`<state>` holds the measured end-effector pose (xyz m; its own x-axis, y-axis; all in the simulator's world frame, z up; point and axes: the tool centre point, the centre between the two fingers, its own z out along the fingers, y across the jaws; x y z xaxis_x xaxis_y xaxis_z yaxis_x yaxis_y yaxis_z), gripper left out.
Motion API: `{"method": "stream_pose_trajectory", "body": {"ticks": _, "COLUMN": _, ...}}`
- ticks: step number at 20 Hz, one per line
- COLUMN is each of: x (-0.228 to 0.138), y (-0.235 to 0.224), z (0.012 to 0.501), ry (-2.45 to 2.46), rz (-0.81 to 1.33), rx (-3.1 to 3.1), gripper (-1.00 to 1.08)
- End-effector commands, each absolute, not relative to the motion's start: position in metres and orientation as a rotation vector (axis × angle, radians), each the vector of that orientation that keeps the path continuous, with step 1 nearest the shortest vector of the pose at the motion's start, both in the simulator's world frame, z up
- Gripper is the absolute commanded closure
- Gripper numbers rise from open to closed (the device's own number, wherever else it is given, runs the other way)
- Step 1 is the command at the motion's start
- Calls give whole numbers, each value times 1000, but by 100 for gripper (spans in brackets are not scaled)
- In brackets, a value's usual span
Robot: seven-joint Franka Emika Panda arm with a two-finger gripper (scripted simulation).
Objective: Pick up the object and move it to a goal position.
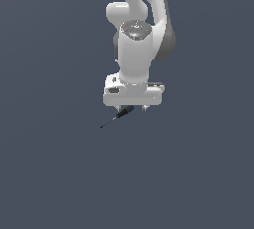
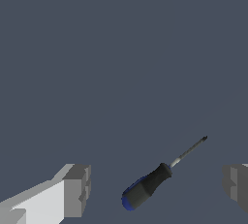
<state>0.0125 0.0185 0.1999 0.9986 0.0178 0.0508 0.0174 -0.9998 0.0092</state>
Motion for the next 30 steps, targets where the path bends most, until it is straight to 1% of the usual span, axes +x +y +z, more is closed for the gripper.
{"method": "stream_pose_trajectory", "body": {"ticks": 1, "x": 13, "y": 18, "z": 200, "ry": 28, "rz": 80, "rx": 3132, "gripper": -92}}
{"method": "stream_pose_trajectory", "body": {"ticks": 9, "x": 21, "y": -5, "z": 219, "ry": -53, "rz": 120, "rx": 3143, "gripper": -92}}
{"method": "stream_pose_trajectory", "body": {"ticks": 16, "x": 20, "y": -5, "z": 217, "ry": -73, "rz": 119, "rx": 3144, "gripper": -92}}
{"method": "stream_pose_trajectory", "body": {"ticks": 23, "x": 14, "y": -9, "z": 200, "ry": -201, "rz": 106, "rx": 3145, "gripper": -92}}
{"method": "stream_pose_trajectory", "body": {"ticks": 30, "x": 1, "y": -15, "z": 170, "ry": -450, "rz": 81, "rx": 3128, "gripper": -92}}
